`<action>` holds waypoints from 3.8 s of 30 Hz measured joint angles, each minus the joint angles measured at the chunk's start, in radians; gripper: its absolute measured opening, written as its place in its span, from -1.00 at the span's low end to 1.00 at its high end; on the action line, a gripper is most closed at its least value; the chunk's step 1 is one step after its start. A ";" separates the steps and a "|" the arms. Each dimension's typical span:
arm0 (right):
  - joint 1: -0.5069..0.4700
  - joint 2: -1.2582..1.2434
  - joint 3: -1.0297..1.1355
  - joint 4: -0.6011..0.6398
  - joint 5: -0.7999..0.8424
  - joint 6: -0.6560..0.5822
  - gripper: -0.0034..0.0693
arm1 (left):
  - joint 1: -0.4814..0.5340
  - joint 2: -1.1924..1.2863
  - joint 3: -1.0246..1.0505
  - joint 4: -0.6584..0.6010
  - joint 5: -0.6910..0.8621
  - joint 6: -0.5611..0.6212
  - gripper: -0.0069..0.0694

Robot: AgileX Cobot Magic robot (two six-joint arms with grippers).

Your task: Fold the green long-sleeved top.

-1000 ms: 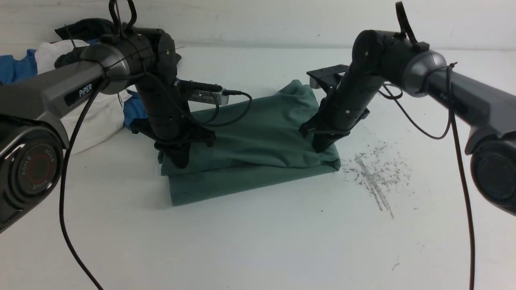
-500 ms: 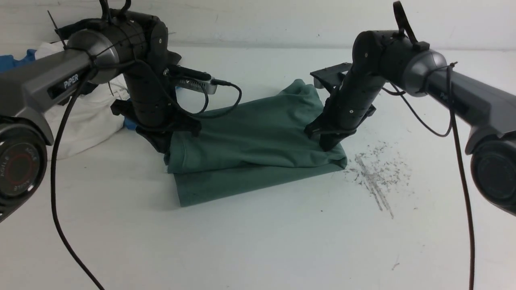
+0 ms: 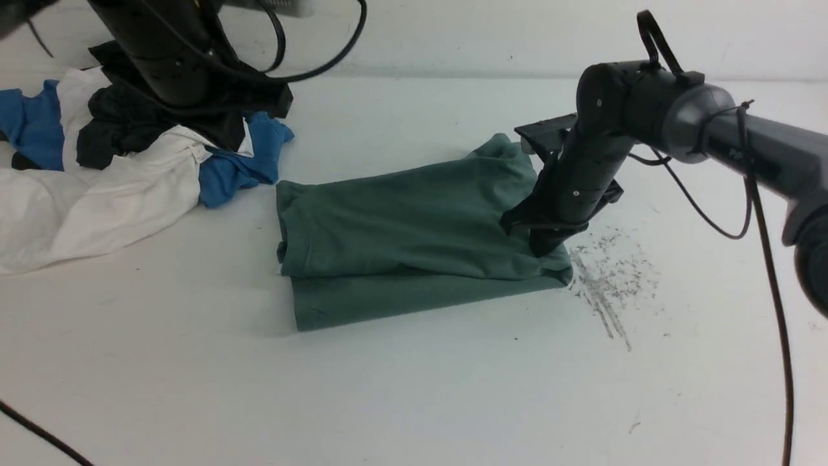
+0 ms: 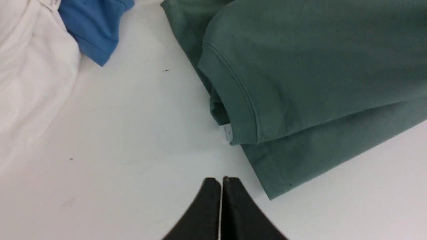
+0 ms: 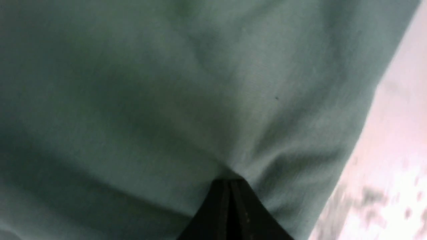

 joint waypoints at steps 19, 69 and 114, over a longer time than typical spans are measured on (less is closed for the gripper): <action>-0.030 -0.372 0.480 -0.043 0.053 0.098 -0.95 | 0.000 -0.372 0.219 -0.030 0.017 0.030 -0.83; -0.030 -2.329 1.398 -0.138 -0.858 0.255 -0.95 | 0.000 -1.120 0.880 -0.225 -0.323 0.046 -0.83; -0.030 -2.329 1.404 -0.140 -0.832 0.256 -0.95 | 0.185 -1.723 1.682 0.096 -0.848 0.013 -0.83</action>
